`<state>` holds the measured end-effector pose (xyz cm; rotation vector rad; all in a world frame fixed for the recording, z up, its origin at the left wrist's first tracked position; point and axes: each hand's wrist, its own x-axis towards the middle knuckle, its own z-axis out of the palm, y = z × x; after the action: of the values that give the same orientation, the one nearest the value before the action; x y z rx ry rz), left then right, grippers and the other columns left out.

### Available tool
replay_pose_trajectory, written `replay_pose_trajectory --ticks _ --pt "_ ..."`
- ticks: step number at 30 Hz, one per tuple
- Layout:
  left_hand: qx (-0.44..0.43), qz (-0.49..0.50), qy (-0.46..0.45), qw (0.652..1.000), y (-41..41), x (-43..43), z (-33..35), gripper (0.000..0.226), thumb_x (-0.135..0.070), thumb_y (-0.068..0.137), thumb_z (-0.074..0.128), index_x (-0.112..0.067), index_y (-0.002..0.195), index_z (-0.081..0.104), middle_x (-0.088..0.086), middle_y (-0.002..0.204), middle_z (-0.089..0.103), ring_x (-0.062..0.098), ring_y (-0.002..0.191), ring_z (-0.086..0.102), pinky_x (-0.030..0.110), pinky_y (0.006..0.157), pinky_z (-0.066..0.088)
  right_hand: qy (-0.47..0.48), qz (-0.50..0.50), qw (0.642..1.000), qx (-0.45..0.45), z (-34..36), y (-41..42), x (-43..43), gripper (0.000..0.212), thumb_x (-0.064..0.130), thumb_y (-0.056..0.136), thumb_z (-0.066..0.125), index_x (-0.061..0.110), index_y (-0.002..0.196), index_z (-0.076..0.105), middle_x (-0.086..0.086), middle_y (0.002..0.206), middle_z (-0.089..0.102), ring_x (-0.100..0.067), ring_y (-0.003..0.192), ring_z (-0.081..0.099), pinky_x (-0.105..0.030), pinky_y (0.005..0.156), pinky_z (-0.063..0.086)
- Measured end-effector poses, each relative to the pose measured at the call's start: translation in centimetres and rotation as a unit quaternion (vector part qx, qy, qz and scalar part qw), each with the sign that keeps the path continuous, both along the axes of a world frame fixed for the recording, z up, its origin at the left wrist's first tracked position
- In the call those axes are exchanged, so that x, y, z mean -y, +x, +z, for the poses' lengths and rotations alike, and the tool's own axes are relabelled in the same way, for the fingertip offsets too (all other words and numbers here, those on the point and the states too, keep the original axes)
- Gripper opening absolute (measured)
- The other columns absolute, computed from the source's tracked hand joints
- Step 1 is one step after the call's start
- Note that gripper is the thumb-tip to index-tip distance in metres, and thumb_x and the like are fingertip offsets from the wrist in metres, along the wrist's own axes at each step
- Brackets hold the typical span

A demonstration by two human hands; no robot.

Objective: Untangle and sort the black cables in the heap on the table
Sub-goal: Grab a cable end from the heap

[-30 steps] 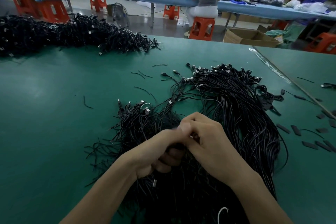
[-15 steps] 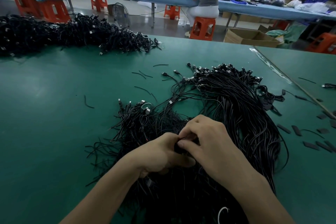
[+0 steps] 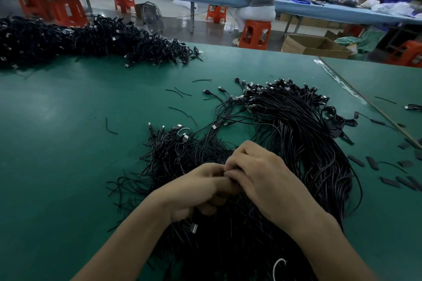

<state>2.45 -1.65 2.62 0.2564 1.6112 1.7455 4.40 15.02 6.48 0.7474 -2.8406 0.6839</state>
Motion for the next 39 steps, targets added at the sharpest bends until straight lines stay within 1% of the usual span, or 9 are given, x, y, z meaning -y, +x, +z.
replay_pose_trajectory --ticks 4,8,10,13,19,22,27,34,39 --pt "0.088 0.033 0.145 0.985 -0.2 0.5 -0.1 0.025 -0.013 0.083 0.053 -0.008 0.107 0.056 -0.002 0.07 0.043 0.008 0.057 0.036 0.014 0.037 0.029 -0.058 -0.008 0.998 -0.021 -0.1 -0.2 -0.8 0.007 0.02 0.095 0.061 0.019 0.093 0.067 0.013 0.097 0.054 -0.005 0.088 0.056 -0.024 0.078 0.049" --pt "0.041 0.027 0.136 0.989 -0.2 0.6 -0.2 0.034 -0.019 0.091 0.059 -0.007 0.122 0.058 -0.003 0.072 0.047 0.012 0.061 0.03 0.019 0.04 0.024 -0.077 -0.01 0.996 -0.048 -0.5 -0.2 -0.9 0.006 0.018 0.095 0.061 0.018 0.091 0.064 0.012 0.097 0.053 -0.007 0.087 0.056 -0.024 0.076 0.048" --pt "0.017 0.022 0.122 0.992 -0.2 0.5 0.0 0.025 -0.022 0.094 0.058 -0.009 0.115 0.062 -0.002 0.076 0.052 0.014 0.062 0.033 0.022 0.041 0.023 -0.082 -0.01 0.995 -0.057 -0.6 -0.1 -0.9 0.007 0.018 0.096 0.059 0.018 0.09 0.063 0.012 0.097 0.053 -0.007 0.086 0.056 -0.026 0.075 0.049" --pt "-0.005 0.022 0.146 0.989 -0.1 0.5 0.2 0.017 -0.017 0.102 0.051 -0.013 0.103 0.068 0.001 0.079 0.057 0.009 0.06 0.053 0.018 0.043 0.044 -0.092 -0.009 0.993 -0.069 -0.7 0.1 -0.8 0.007 0.018 0.095 0.057 0.018 0.09 0.061 0.011 0.098 0.054 -0.008 0.086 0.056 -0.027 0.076 0.05" --pt "0.072 0.07 0.216 0.971 0.0 0.3 0.5 0.025 -0.011 0.101 0.044 -0.014 0.091 0.067 -0.002 0.075 0.048 0.0 0.044 0.029 0.01 0.028 0.023 -0.109 -0.018 0.99 -0.093 -1.1 -0.1 -0.5 0.004 0.013 0.094 0.061 0.015 0.091 0.061 0.01 0.099 0.052 -0.004 0.089 0.051 -0.016 0.079 0.043" --pt "0.112 0.099 0.233 0.961 0.0 -0.1 0.9 0.021 -0.028 0.093 0.051 -0.018 0.079 0.065 -0.004 0.07 0.044 0.0 0.041 0.025 0.01 0.028 0.02 -0.111 -0.025 0.987 -0.11 -1.3 -0.1 -0.3 0.002 0.014 0.094 0.061 0.013 0.092 0.061 0.01 0.1 0.052 -0.004 0.09 0.05 -0.015 0.08 0.042" --pt "0.055 0.161 0.181 0.969 0.3 -0.8 0.8 0.036 -0.03 0.1 0.049 -0.019 0.067 0.058 -0.005 0.061 0.044 0.001 0.039 0.024 0.008 0.03 0.02 -0.088 -0.014 0.985 -0.146 -1.2 -0.1 -0.2 0.01 0.021 0.094 0.06 0.013 0.094 0.064 0.007 0.098 0.055 -0.011 0.09 0.054 -0.022 0.08 0.047" --pt "0.054 0.174 0.174 0.968 0.6 -1.0 1.1 0.04 -0.03 0.101 0.048 -0.022 0.063 0.059 -0.006 0.06 0.042 0.001 0.039 0.023 0.009 0.03 0.02 -0.024 0.002 0.982 -0.187 -0.8 -0.5 -0.6 0.007 0.017 0.093 0.064 0.012 0.094 0.069 0.002 0.093 0.06 -0.017 0.088 0.058 -0.032 0.077 0.052" --pt "0.042 0.183 0.171 0.967 0.5 -1.3 1.0 0.041 -0.031 0.101 0.049 -0.024 0.062 0.06 -0.006 0.061 0.043 0.001 0.039 0.025 0.01 0.031 0.019 -0.044 -0.026 0.981 -0.188 -1.2 -0.4 -0.2 0.017 0.025 0.096 0.055 0.014 0.091 0.067 0.004 0.092 0.059 -0.016 0.086 0.055 -0.029 0.074 0.049"
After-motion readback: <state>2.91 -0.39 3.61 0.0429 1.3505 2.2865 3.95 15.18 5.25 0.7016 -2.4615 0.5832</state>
